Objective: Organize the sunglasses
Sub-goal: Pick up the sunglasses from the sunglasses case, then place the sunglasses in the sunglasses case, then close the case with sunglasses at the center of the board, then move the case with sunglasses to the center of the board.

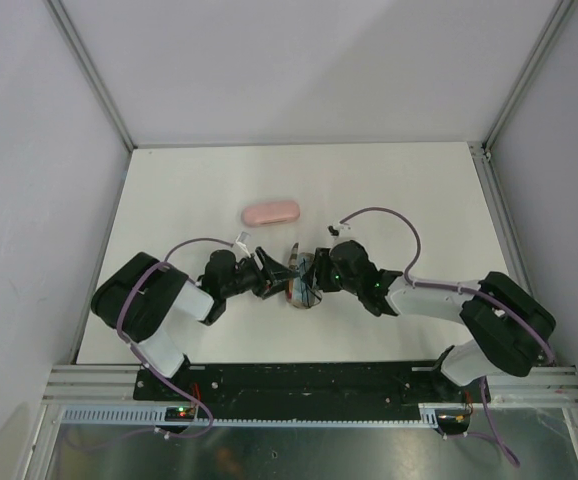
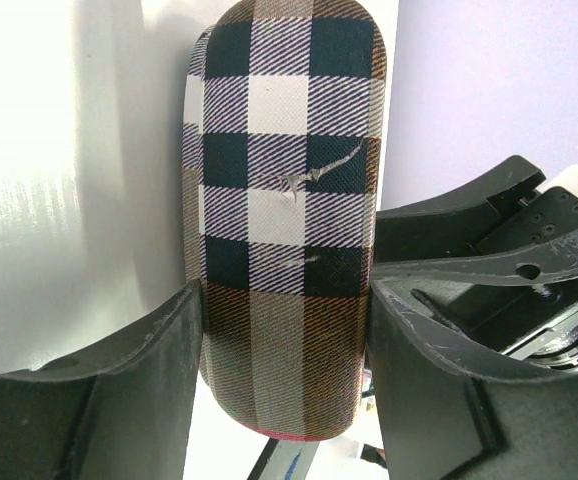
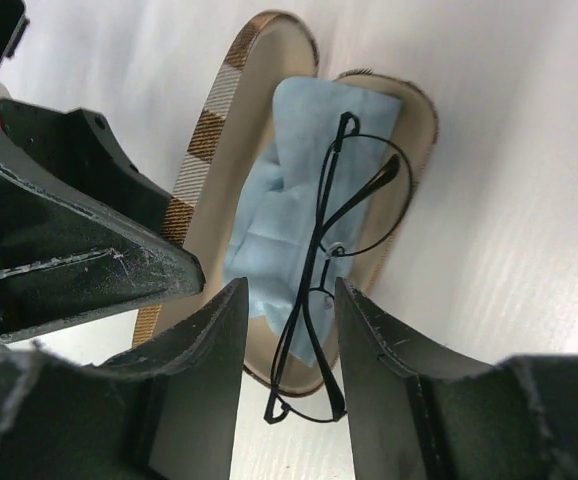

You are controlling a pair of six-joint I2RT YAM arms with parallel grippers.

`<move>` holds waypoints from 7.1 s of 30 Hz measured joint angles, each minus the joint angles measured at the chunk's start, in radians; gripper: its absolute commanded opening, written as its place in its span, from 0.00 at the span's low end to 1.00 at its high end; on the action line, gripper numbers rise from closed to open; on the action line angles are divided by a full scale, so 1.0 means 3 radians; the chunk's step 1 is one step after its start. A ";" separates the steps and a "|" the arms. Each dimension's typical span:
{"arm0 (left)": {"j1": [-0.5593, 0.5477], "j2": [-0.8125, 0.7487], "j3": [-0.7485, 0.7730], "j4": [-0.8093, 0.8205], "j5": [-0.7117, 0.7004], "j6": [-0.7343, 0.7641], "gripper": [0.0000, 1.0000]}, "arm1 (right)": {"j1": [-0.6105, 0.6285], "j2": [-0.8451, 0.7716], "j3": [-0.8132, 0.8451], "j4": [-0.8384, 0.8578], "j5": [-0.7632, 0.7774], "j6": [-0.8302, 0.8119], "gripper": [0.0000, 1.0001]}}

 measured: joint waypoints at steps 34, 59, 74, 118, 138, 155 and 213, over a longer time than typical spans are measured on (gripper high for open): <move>-0.0117 0.0155 0.0135 0.0027 0.0109 0.0045 0.56 | -0.0150 0.0598 0.0458 -0.0557 -0.0425 0.0056 0.00; -0.0149 0.0060 0.0116 0.0024 -0.0103 -0.0022 0.56 | -0.0175 0.0317 -0.0225 0.0561 -0.0258 0.1030 0.00; -0.0173 0.0061 0.0103 0.0022 -0.0100 -0.0022 0.56 | -0.0256 0.0769 -0.0225 0.1039 -0.0356 0.1179 0.00; -0.0151 0.0205 0.0168 0.0053 0.0058 -0.0014 0.56 | -0.0303 0.0912 -0.0312 0.1562 -0.0675 0.1287 0.09; -0.0167 0.0215 0.0174 0.0070 0.0117 -0.0011 0.56 | -0.0373 0.0811 -0.0329 0.1310 -0.0684 0.1293 0.32; -0.0167 0.0249 0.0200 0.0075 0.0167 -0.0011 0.56 | -0.0486 0.0535 -0.0357 0.0927 -0.0685 0.1156 0.36; -0.1115 0.0060 0.2007 -0.3536 -0.1990 0.2235 1.00 | -0.1172 -0.1373 -0.0980 -0.0287 -0.0411 0.0683 0.38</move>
